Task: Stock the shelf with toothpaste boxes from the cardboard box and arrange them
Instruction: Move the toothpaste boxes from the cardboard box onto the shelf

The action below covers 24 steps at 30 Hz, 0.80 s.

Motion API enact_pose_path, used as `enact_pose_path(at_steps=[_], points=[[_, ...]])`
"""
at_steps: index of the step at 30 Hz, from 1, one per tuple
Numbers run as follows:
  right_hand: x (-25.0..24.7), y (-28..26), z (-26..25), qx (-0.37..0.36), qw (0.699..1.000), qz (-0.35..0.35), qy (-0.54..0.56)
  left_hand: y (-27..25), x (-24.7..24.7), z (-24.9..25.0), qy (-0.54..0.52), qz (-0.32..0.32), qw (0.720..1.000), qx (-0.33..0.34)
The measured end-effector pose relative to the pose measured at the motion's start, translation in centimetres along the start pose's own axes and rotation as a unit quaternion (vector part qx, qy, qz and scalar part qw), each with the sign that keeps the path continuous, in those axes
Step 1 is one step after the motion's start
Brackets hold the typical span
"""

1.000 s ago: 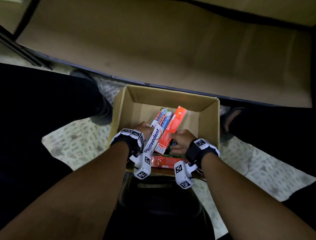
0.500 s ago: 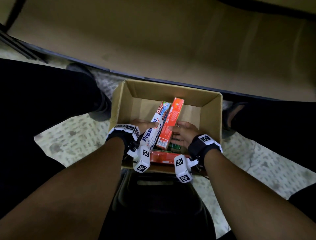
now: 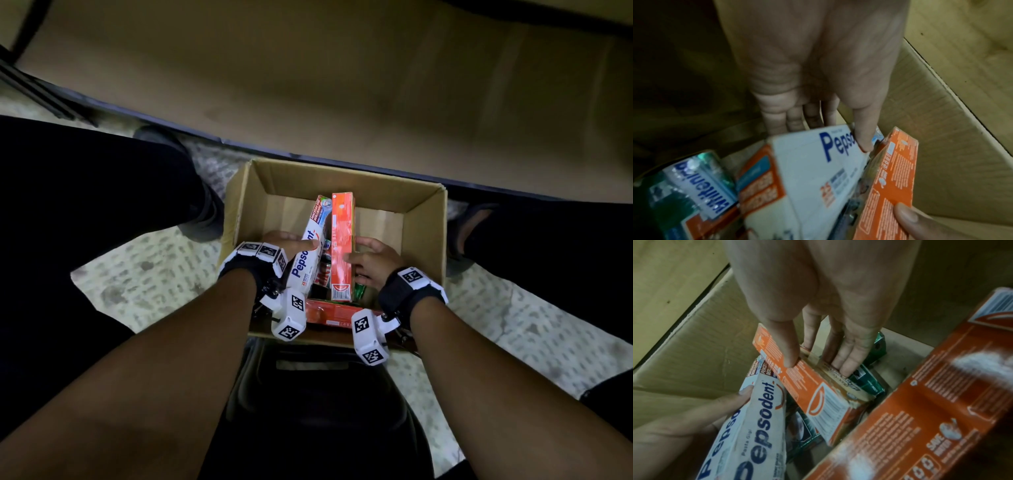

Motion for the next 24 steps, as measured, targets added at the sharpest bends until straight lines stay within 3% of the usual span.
enact_pose_path(at_steps=[6, 16, 24], points=[[-0.3, 0.1, -0.3, 0.008, 1.0, -0.001, -0.004, -0.5, -0.4, 0.8, 0.044, -0.001, 0.999, -0.019], [-0.8, -1.9, -2.4, -0.049, 0.999, -0.007, -0.021, -0.3, -0.6, -0.4, -0.062, -0.01, 0.998, 0.003], [-2.0, -6.1, -6.2, -0.119, 0.993, -0.003, -0.02, -10.3, -2.5, 1.8, -0.113, 0.004, 0.991, 0.074]])
Point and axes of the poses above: each hand's wrist, its own y-axis towards the middle knuckle, its own x-axis out of the palm, z = x × y, the point moved 4 cm from there along y, towards the middle knuckle, and after that the axes turned 15 degrees about -x, right-handed, at the moved point
